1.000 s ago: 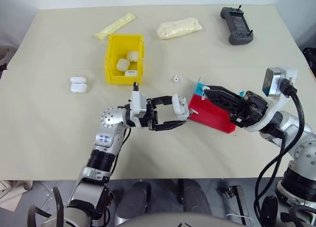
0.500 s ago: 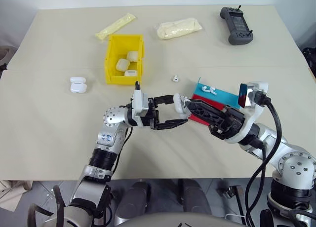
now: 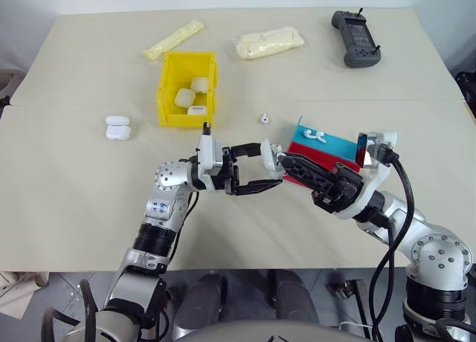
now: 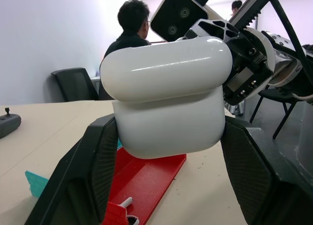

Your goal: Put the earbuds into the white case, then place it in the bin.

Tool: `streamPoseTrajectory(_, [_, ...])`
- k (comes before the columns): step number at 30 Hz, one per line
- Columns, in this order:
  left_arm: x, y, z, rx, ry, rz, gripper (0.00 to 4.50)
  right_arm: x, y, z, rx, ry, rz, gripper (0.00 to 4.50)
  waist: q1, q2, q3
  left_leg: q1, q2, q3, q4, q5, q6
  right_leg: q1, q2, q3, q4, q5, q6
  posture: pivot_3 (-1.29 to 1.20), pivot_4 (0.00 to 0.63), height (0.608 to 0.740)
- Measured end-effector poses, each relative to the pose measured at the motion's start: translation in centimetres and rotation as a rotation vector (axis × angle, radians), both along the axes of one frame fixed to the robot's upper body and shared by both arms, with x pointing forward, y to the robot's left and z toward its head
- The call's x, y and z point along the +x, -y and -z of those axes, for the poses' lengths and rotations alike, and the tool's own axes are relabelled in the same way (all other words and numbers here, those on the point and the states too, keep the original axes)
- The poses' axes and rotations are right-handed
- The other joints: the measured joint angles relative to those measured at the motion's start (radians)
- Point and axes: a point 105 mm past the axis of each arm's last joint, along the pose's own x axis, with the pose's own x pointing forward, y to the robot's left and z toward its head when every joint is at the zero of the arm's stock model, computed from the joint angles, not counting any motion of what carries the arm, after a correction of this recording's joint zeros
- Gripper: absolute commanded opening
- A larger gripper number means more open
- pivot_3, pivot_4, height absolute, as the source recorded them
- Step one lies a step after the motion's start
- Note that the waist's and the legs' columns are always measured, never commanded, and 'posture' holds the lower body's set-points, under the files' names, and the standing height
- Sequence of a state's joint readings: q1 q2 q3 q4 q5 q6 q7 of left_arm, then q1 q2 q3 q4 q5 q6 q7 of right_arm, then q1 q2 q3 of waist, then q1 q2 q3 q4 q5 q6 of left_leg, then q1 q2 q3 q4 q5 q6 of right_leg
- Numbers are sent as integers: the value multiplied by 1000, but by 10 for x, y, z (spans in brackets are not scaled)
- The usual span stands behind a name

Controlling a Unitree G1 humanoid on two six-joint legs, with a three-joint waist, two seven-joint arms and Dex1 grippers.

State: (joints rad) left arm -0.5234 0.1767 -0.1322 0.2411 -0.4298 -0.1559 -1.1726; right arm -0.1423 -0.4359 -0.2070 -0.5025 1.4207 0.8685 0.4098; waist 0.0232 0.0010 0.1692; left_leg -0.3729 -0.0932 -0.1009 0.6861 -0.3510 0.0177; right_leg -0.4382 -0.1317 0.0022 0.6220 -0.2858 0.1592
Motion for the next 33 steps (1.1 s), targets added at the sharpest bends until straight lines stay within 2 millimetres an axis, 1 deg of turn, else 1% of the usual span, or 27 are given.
streamPoseTrajectory(4, [0, 0, 1, 3, -2, 0, 2987, 0, 1, 2, -2, 7, 9, 472, 0, 0, 0, 0, 0, 0, 0, 0, 0, 0, 0, 0, 0, 0, 0, 0, 150, 740])
streamPoseTrajectory(6, [0, 0, 1, 4, -2, 0, 2987, 0, 1, 2, -3, 6, 8, 1204, 0, 0, 0, 0, 0, 0, 0, 0, 0, 0, 0, 0, 0, 0, 0, 0, 150, 740])
streamPoseTrajectory(11, [2, -3, 1, 0, -5, -13, 2987, -2, 3, 2, -46, 34, -7, 2824, 1, 0, 0, 1, 0, 0, 0, 0, 0, 1, 0, 0, 0, 0, 0, 0, 150, 740])
streamPoseTrajectory(15, [1, -2, -1, 0, 6, -1, 2987, -1, 10, 4, -103, 55, 16, 2824, 3, 0, 0, 1, 0, 0, 0, 0, 0, 2, 0, 0, -1, 0, 0, 0, 150, 740])
streamPoseTrajectory(17, [0, -4, -1, 23, 15, 5, 2987, -1, 21, 6, -152, 67, 41, 2824, 2, 0, 0, 1, 0, 0, 0, 0, 0, 2, 0, 0, -1, 0, 0, 0, 150, 740])
streamPoseTrajectory(18, [2, -9, 0, 62, 20, -7, 2987, 1, 31, 6, -202, 85, 73, 2646, 2, 0, 0, 1, 0, 0, -1, 0, 0, 2, 0, 0, -1, 0, 0, 0, 150, 740])
streamPoseTrajectory(21, [9, -23, 9, 250, 70, -60, 2987, 2, 47, 7, -368, 166, 107, 1896, 1, 0, 0, 2, 1, 1, -2, 0, 0, 2, 1, 0, -1, 0, 0, 0, 150, 740])
streamPoseTrajectory(22, [11, -26, 12, 315, 94, -74, 2987, 2, 49, 7, -399, 189, 106, 1546, 1, 0, 0, 2, 1, 1, -2, 0, 0, 2, 1, 0, -2, 0, 0, 0, 150, 740])
streamPoseTrajectory(23, [13, -26, 13, 372, 120, -80, 2987, 2, 48, 7, -421, 215, 96, 1252, 1, 0, 0, 2, 0, 1, -2, 0, 0, 2, 1, 0, -1, 0, 0, 0, 150, 740])
streamPoseTrajectory(24, [14, -27, 15, 428, 142, -89, 2987, 1, 46, 7, -455, 243, 75, 866, 1, 0, 0, 2, 0, 1, -2, 0, 0, 2, 1, 0, -2, 0, 0, 0, 150, 740])
streamPoseTrajectory(26, [19, -27, 17, 501, 152, -109, 2987, -1, 42, 7, -519, 302, 25, 243, 1, 0, 0, 2, 0, 1, -2, 0, 0, 3, 1, 0, -2, 0, 0, 0, 150, 740])
streamPoseTrajectory(27, [20, -27, 18, 529, 152, -114, 2987, -3, 39, 8, -557, 334, -9, 30, 1, 0, 0, 2, 0, 1, -2, 0, 0, 3, 1, 0, -2, 0, 0, 0, 150, 740])
streamPoseTrajectory(30, [18, -24, 23, 591, 145, -100, 2987, -6, 26, 9, -598, 400, -94, 30, 2, -1, 0, 2, 0, 0, -2, 0, 0, 3, 0, 0, -2, 0, 0, 0, 150, 740])
streamPoseTrajectory(33, [18, -17, 26, 616, 112, -96, 2987, -5, 6, 6, -600, 456, -153, 30, 1, -1, 1, 2, 0, 0, -2, 0, 0, 3, 0, 0, -2, 0, 0, 0, 150, 740])
